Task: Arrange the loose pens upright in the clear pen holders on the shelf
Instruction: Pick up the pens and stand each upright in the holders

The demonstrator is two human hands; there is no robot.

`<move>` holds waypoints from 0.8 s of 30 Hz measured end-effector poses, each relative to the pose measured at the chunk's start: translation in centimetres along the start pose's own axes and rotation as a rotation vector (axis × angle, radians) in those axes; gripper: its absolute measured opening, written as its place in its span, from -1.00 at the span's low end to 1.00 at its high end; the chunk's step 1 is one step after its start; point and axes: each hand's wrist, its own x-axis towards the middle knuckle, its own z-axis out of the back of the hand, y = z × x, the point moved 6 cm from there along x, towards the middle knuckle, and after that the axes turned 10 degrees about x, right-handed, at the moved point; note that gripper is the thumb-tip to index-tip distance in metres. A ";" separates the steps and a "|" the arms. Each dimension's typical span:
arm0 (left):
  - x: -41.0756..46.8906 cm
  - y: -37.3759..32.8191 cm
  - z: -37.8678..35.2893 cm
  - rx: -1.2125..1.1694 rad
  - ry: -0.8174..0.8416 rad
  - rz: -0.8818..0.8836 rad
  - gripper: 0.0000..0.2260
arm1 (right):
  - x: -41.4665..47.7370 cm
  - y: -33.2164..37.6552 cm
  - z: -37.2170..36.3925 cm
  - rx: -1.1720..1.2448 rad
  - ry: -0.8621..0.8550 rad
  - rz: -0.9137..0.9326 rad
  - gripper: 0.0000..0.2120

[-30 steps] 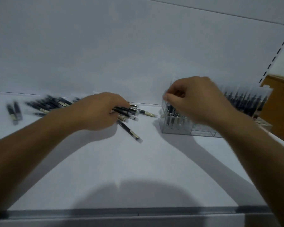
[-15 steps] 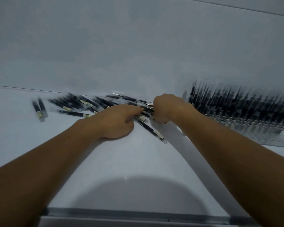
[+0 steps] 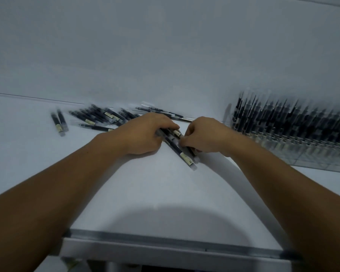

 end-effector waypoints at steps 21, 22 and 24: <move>-1.2 -3.0 1.4 0.268 -0.170 -0.151 -0.81 | -6.5 -4.4 0.0 0.505 -0.268 0.061 -0.87; -1.3 -3.3 1.4 0.278 -0.176 -0.164 -0.83 | -6.5 -4.4 0.0 0.505 -0.263 0.055 -0.86; -1.3 -3.7 1.4 0.287 -0.177 -0.197 -0.85 | -6.4 -4.6 -0.1 0.553 -0.254 0.043 -0.85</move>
